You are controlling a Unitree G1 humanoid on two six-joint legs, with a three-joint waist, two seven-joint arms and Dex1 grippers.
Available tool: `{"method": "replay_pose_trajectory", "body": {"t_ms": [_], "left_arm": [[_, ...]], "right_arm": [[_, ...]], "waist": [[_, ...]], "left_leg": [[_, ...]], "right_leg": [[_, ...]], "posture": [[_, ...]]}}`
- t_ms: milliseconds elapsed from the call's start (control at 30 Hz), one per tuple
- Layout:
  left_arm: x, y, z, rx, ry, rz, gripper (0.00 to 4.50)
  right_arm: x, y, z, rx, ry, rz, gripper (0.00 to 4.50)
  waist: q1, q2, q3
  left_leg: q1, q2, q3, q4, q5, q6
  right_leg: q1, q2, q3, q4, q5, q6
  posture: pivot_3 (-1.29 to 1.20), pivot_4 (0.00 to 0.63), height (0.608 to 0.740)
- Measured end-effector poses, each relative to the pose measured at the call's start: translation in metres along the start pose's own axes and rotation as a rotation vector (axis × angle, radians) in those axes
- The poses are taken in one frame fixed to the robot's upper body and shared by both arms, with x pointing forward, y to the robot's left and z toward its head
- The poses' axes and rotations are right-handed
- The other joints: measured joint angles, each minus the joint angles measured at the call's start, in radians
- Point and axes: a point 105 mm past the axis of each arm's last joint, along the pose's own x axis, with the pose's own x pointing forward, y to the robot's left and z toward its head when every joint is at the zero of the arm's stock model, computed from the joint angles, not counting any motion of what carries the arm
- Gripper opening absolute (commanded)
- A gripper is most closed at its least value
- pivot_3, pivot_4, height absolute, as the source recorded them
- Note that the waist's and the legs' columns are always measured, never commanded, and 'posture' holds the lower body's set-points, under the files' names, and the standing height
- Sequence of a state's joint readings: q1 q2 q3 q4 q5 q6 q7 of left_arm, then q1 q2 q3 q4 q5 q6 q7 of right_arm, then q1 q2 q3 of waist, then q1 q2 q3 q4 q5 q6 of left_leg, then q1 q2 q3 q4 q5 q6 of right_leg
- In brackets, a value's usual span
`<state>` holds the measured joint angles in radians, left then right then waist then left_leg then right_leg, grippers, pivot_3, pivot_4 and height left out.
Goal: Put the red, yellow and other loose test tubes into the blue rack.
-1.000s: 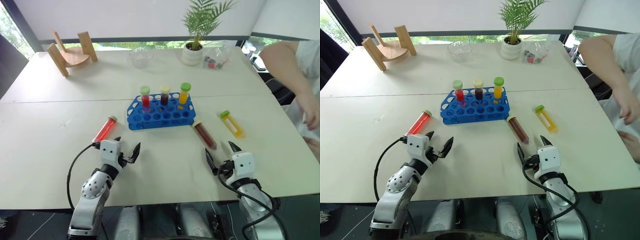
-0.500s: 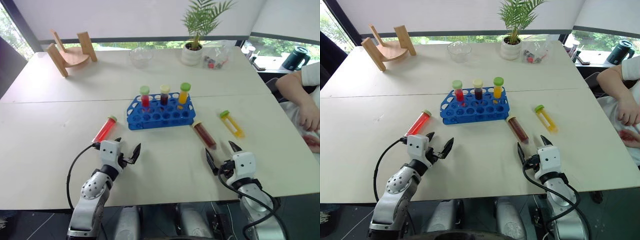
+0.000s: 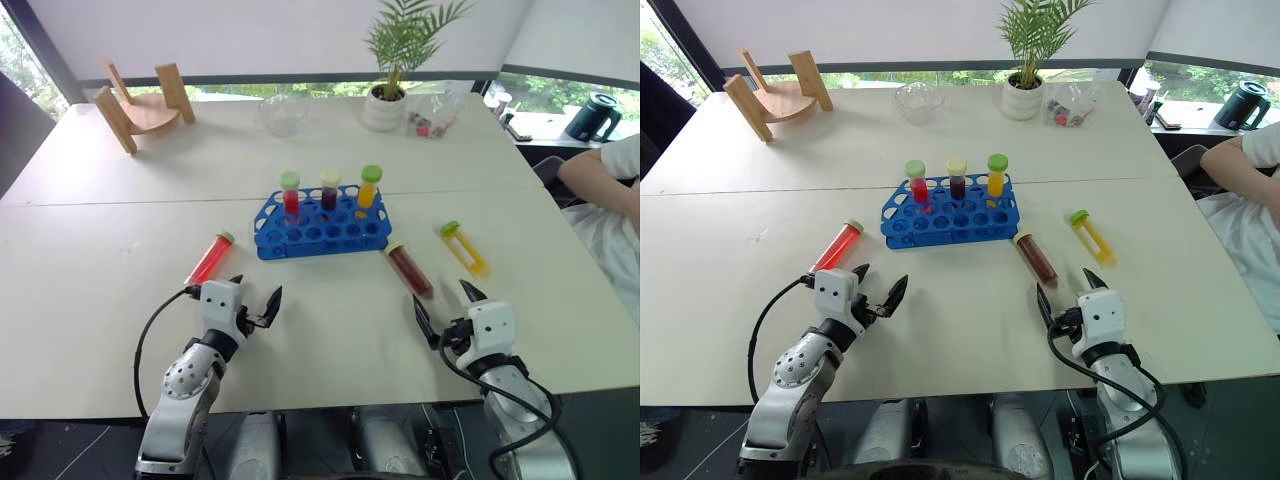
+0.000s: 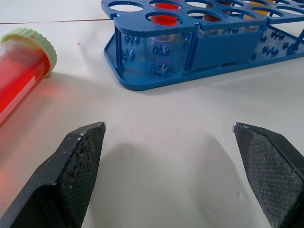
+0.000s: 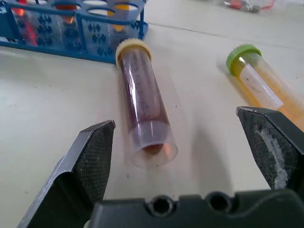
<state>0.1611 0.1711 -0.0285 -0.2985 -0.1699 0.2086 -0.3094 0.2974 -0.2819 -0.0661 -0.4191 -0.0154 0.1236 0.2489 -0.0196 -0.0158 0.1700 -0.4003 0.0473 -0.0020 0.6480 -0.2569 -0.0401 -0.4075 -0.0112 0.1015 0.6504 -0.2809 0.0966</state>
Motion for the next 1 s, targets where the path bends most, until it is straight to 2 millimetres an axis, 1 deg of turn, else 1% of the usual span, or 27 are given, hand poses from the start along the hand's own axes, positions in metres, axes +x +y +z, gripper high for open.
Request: {"method": "replay_pose_trajectory", "body": {"t_ms": [67, 133, 200, 300, 400, 467, 500, 533, 600, 700, 767, 833, 900, 1000], "left_arm": [[0.000, 0.000, 0.001, 0.018, 0.006, -0.025, 4.40], [0.000, 0.000, 0.005, 0.037, 0.012, -0.085, 4.40], [0.005, 0.001, 0.020, 0.094, -0.003, -0.180, 4.40], [0.012, 0.000, 0.050, 0.181, -0.026, -0.346, 4.40], [0.009, 0.000, 0.065, 0.210, 0.021, -0.511, 4.40], [0.003, 0.002, 0.072, 0.203, 0.065, -0.612, 4.40], [-0.001, 0.001, 0.079, 0.214, 0.089, -0.673, 4.40], [-0.007, 0.002, 0.083, 0.215, 0.117, -0.728, 4.40], [-0.016, 0.002, 0.091, 0.228, 0.165, -0.830, 4.40], [-0.023, 0.000, 0.105, 0.259, 0.190, -0.927, 4.40], [-0.024, 0.000, 0.112, 0.280, 0.193, -0.963, 4.40], [-0.024, 0.000, 0.117, 0.291, 0.191, -0.980, 4.40], [-0.023, 0.000, 0.121, 0.302, 0.180, -0.985, 4.40], [-0.021, 0.000, 0.126, 0.312, 0.170, -0.986, 4.40]], "right_arm": [[0.001, -0.002, 0.008, -0.015, -0.013, 0.019, 4.50], [0.004, -0.006, 0.021, -0.023, -0.022, 0.052, 4.50], [0.010, -0.014, 0.038, -0.044, -0.020, 0.093, 4.50], [0.026, -0.037, 0.058, -0.040, 0.040, 0.115, 4.50], [0.044, -0.059, 0.077, -0.057, 0.126, 0.154, 4.50], [0.056, -0.076, 0.087, -0.072, 0.228, 0.181, 4.50], [0.060, -0.089, 0.094, -0.080, 0.282, 0.172, 4.50], [0.067, -0.097, 0.099, -0.071, 0.332, 0.173, 4.50], [0.076, -0.107, 0.107, -0.039, 0.417, 0.194, 4.50], [0.089, -0.107, 0.105, 0.015, 0.541, 0.252, 4.50], [0.096, -0.104, 0.095, 0.023, 0.631, 0.289, 4.50], [0.101, -0.105, 0.085, 0.029, 0.700, 0.304, 4.50], [0.106, -0.108, 0.076, 0.044, 0.752, 0.311, 4.50], [0.115, -0.104, 0.064, 0.052, 0.803, 0.359, 4.50]], "waist": [[0.000, 0.000, 0.000], [0.000, 0.000, 0.000], [0.000, 0.000, 0.000], [0.000, 0.000, 0.000], [-0.004, 0.000, 0.001], [-0.007, 0.000, 0.002], [-0.009, 0.001, 0.003], [-0.012, 0.001, 0.003], [-0.017, 0.001, 0.003], [-0.025, 0.000, 0.003], [-0.026, 0.001, 0.004], [-0.025, 0.001, 0.004], [-0.025, 0.001, 0.004], [-0.027, 0.001, 0.004]], "left_leg": [[0.000, 0.000, 0.000, 0.000, 0.000, 0.000], [0.000, 0.000, 0.000, 0.000, 0.000, 0.000], [0.000, 0.000, 0.000, 0.000, 0.000, 0.000], [0.000, 0.000, 0.000, 0.001, 0.000, 0.000], [-0.002, 0.000, 0.001, -0.001, 0.000, 0.000], [-0.003, 0.001, 0.000, -0.001, 0.000, 0.001], [-0.006, 0.001, 0.000, -0.002, 0.000, 0.001], [-0.006, 0.001, 0.000, -0.002, -0.001, 0.002], [-0.009, 0.001, 0.000, -0.003, -0.001, 0.002], [-0.010, 0.001, 0.001, -0.003, -0.002, 0.004], [-0.011, 0.000, 0.002, -0.003, -0.003, 0.005], [-0.013, 0.000, 0.002, -0.002, -0.003, 0.006], [-0.016, 0.000, 0.002, -0.002, -0.003, 0.006], [-0.017, 0.000, 0.002, -0.001, -0.003, 0.006]], "right_leg": [[0.000, 0.000, 0.000, 0.000, 0.000, 0.000], [0.000, 0.000, 0.000, 0.000, 0.000, 0.000], [0.000, 0.000, 0.000, 0.000, 0.000, -0.001], [0.000, 0.000, 0.000, 0.000, 0.001, -0.001], [-0.003, 0.000, 0.000, -0.001, 0.001, -0.001], [-0.004, 0.001, -0.001, 0.000, 0.001, -0.001], [-0.007, 0.001, -0.001, -0.001, 0.001, -0.001], [-0.007, 0.001, -0.001, 0.000, 0.001, -0.001], [-0.010, 0.001, -0.002, -0.001, 0.001, -0.001], [-0.011, 0.000, -0.002, -0.001, 0.001, 0.001], [-0.013, 0.000, -0.001, -0.001, 0.001, 0.001], [-0.015, 0.000, -0.001, -0.001, 0.002, 0.004], [-0.018, 0.000, -0.001, 0.000, 0.003, 0.005], [-0.019, 0.000, -0.001, 0.000, 0.003, 0.005]], "posture": [[0.00, 0.150, 0.740], [0.00, 0.150, 0.740], [0.00, 0.150, 0.740], [0.00, 0.150, 0.740], [0.00, 0.150, 0.740], [0.00, 0.150, 0.740], [0.00, 0.150, 0.740], [0.00, 0.150, 0.740], [0.00, 0.150, 0.740], [0.00, 0.150, 0.740], [0.00, 0.150, 0.740], [0.00, 0.150, 0.740], [0.00, 0.150, 0.740], [0.00, 0.150, 0.740]]}}
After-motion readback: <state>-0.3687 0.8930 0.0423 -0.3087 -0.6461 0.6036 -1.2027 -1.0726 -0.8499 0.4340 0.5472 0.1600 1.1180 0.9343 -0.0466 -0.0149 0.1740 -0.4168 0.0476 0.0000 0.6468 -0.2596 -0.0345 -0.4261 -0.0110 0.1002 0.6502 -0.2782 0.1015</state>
